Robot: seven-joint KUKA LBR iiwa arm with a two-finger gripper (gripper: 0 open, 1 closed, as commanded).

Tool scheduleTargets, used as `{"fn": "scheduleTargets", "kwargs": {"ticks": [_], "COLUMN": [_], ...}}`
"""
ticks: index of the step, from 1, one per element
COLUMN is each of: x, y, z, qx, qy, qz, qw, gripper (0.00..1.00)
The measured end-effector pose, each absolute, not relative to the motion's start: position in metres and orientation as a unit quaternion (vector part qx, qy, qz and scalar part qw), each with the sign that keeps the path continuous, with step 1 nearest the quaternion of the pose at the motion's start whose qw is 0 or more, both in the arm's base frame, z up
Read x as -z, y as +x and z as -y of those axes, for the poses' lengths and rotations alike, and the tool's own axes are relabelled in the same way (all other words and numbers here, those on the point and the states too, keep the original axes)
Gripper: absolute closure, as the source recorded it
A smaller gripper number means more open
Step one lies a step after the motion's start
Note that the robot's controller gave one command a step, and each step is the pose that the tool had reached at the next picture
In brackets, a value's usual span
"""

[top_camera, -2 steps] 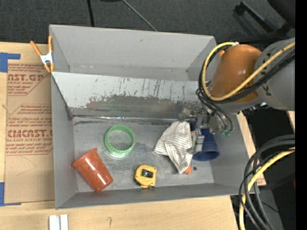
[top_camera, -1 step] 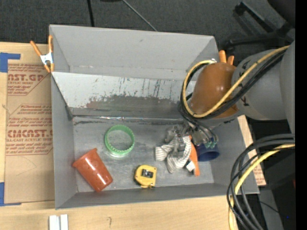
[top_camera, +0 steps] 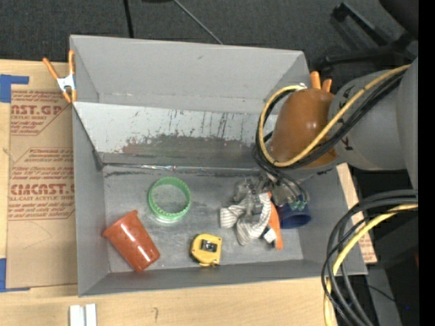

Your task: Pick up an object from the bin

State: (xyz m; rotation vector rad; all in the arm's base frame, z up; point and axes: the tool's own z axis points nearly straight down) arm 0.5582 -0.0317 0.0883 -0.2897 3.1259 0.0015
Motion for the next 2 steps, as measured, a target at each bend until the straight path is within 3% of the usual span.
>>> {"fn": "scheduleTargets", "kwargs": {"ticks": [1, 2], "x": [-0.2786, -0.2754], "y": [0.5627, 0.5622], "z": [0.032, 0.032], "qx": [0.001, 0.001], "qy": [-0.081, -0.081], "qz": [-0.997, -0.997], "qw": [0.006, 0.004], "gripper": [1.0, 1.0]}}
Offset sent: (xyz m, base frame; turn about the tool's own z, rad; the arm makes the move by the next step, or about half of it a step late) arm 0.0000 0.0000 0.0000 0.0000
